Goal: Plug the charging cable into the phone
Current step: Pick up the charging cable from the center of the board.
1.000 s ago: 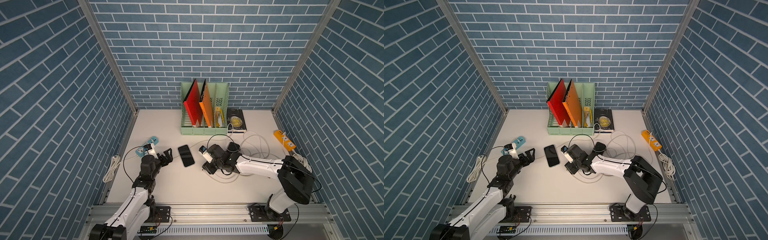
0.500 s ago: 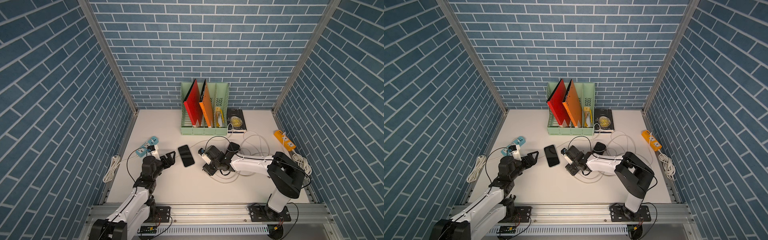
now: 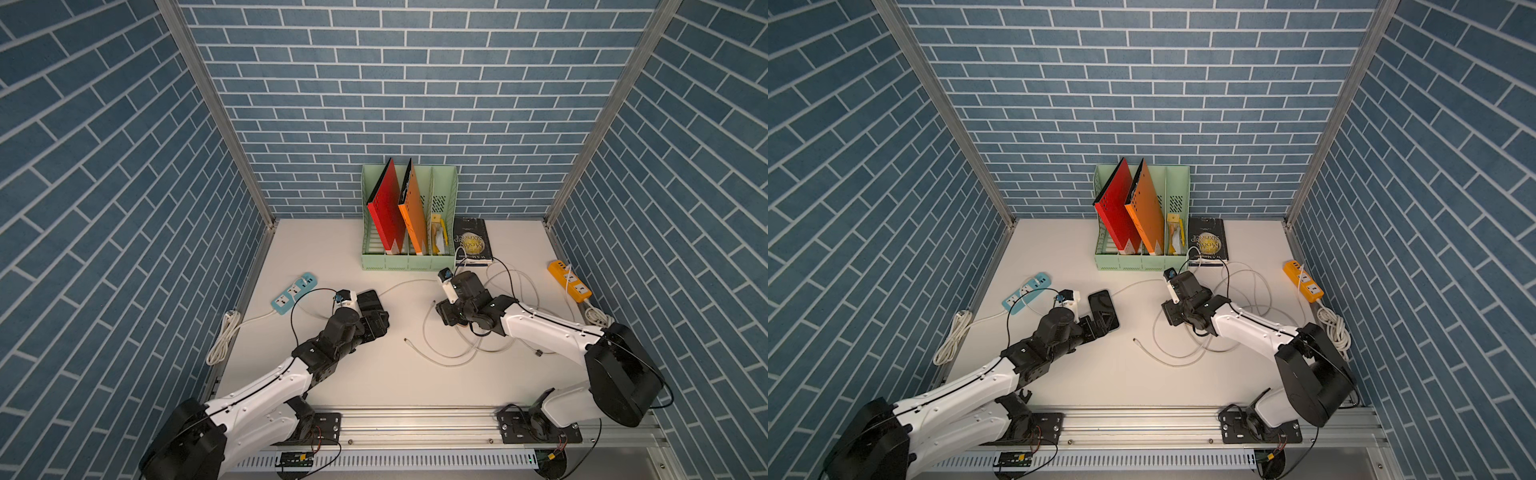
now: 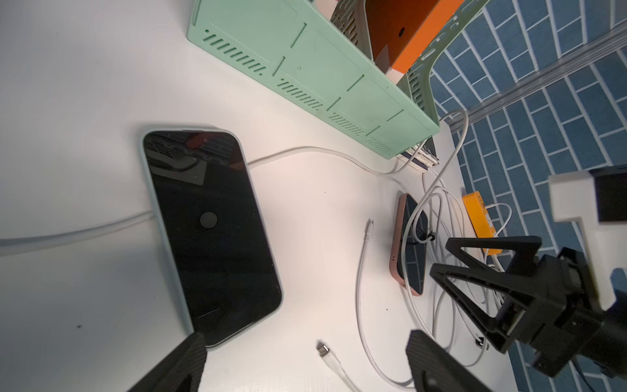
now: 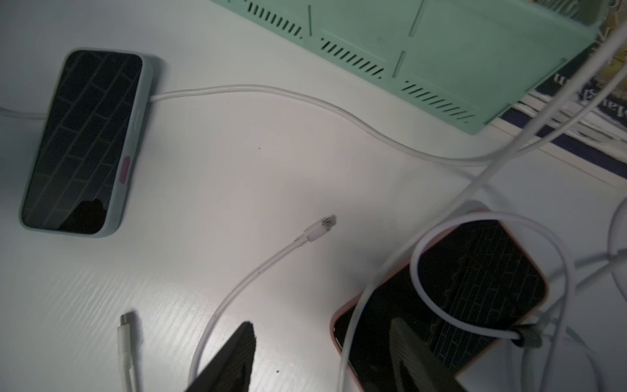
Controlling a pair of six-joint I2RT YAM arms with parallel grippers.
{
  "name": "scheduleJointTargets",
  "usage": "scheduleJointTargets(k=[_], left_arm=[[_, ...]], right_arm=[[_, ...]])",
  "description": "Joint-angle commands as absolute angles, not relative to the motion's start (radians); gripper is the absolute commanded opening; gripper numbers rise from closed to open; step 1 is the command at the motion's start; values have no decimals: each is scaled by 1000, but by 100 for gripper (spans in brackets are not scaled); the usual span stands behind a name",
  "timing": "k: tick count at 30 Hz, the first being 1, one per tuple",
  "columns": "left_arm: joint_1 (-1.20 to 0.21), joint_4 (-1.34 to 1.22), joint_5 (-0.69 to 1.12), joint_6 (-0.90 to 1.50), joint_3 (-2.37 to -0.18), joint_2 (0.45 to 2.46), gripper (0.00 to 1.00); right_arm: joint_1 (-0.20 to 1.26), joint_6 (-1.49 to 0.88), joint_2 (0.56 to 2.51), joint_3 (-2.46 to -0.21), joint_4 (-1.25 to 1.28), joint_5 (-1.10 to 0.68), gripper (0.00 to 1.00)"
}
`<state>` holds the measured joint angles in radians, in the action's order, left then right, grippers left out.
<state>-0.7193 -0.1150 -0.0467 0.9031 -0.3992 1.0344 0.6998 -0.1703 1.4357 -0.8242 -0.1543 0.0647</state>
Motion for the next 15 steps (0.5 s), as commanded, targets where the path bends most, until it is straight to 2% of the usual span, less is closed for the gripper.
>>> scheduleJointTargets(k=[1,5,11,15], left_arm=[[-822,-52,-171,977,-477,1150,100],[-948,-14,-236,1021,-606,1295,100],[-965,108,-305,1170,-706,1345,100],[-962,-171,-292,1249,-524,1237,100]], right_arm=[[682,-210,1396,-792,-97,74,66],[670,-216,1371,-760,-61,76,66],[656,-226,1340,-703,-3,67,66],[650,-232,1313,-675,19,53,66]])
